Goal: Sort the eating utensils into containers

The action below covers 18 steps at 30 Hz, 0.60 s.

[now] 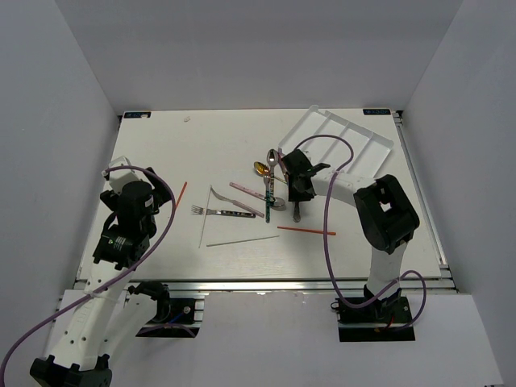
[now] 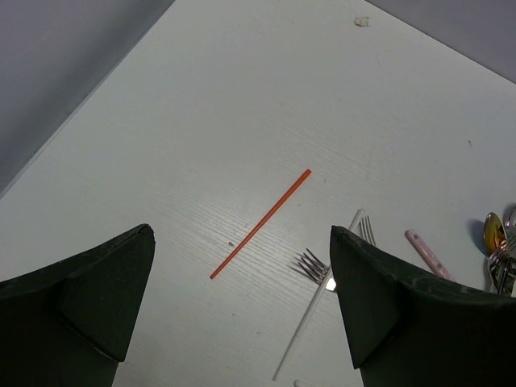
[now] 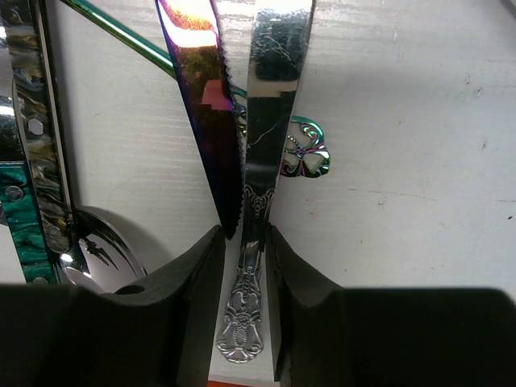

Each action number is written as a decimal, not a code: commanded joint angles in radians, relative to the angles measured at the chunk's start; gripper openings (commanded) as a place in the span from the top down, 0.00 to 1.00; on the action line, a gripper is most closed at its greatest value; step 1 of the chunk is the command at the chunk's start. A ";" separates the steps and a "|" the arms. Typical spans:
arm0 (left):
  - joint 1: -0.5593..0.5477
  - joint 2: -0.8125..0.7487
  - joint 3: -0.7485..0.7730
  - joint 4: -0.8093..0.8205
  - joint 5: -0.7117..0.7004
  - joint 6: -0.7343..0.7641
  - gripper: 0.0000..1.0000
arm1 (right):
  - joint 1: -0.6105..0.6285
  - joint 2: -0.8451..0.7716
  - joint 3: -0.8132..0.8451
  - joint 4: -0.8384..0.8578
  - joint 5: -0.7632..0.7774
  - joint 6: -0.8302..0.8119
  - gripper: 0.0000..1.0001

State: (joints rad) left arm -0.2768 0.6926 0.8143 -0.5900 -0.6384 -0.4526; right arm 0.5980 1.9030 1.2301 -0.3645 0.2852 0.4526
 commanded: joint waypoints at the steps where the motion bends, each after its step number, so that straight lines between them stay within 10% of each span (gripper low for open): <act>1: 0.007 -0.007 0.003 0.024 0.011 0.008 0.02 | 0.003 0.016 -0.021 0.016 0.012 0.000 0.68; 18: 0.007 -0.015 0.000 0.022 0.013 0.008 0.02 | 0.002 0.034 -0.037 -0.013 0.060 0.014 0.93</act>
State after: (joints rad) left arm -0.2768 0.6907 0.8143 -0.5896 -0.6353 -0.4526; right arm 0.6044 1.9049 1.2274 -0.3561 0.3096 0.4618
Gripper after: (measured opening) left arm 0.981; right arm 0.196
